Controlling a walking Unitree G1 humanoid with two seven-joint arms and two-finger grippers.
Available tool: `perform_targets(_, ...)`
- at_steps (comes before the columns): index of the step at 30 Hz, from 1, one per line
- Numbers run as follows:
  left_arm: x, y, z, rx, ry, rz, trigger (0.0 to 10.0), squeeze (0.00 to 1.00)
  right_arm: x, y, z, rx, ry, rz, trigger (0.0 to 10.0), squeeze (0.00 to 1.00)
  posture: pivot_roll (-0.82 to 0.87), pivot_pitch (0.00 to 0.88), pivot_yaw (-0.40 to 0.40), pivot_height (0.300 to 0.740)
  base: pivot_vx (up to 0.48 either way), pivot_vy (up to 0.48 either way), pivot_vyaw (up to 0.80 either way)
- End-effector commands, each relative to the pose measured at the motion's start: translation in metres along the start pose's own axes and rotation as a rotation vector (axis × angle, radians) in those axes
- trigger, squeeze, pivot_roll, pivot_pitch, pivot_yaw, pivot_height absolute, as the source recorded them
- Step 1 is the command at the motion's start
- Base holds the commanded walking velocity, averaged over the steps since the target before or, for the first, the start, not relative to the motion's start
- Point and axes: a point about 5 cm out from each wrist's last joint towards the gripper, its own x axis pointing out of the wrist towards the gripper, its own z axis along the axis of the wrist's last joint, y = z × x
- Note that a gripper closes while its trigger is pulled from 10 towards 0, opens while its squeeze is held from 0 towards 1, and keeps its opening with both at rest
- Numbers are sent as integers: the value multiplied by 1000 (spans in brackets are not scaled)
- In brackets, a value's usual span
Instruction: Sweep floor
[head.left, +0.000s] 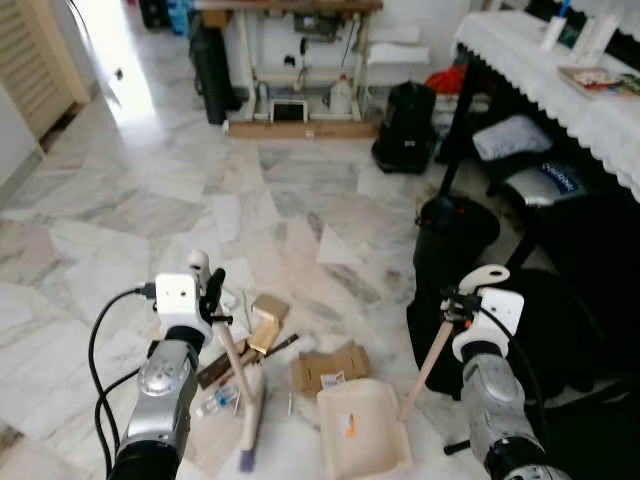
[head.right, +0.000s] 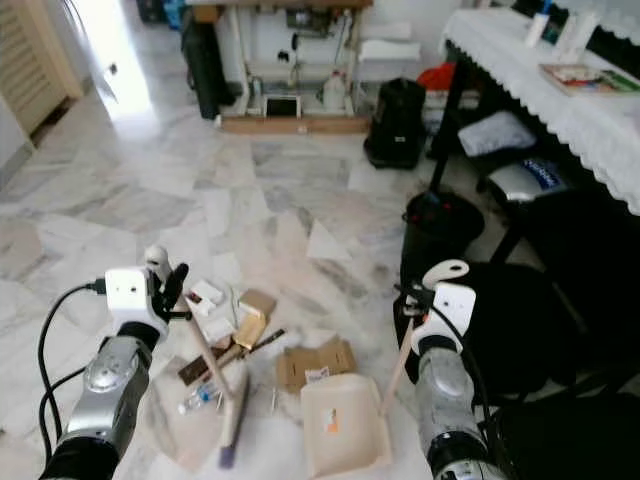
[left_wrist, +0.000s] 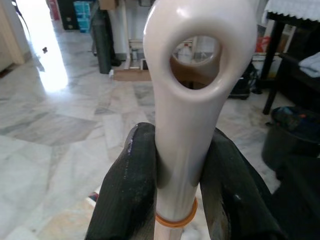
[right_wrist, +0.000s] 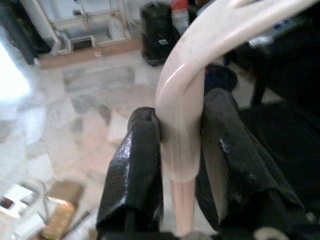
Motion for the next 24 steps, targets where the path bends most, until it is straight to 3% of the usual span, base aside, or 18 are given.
perform_targets(1, 4, -2, 14, 3, -66, -21, 10000, 0, 4, 8, 7, 10, -34, 18, 10000, 0, -33, 0, -8, 740, 0, 0, 0)
perform_targets(13, 11, 7, 38, 73, -142, -34, 10000, 0, 0, 10, 0, -2, -7, 19, 10000, 0, -25, 0, -8, 740, 0, 0, 0)
perform_targets(24, 7, 19, 33, 134, -110, -34, 10000, 0, -3, 6, -2, -40, -21, -62, 10000, 0, -20, 0, -5, 740, 0, 0, 0)
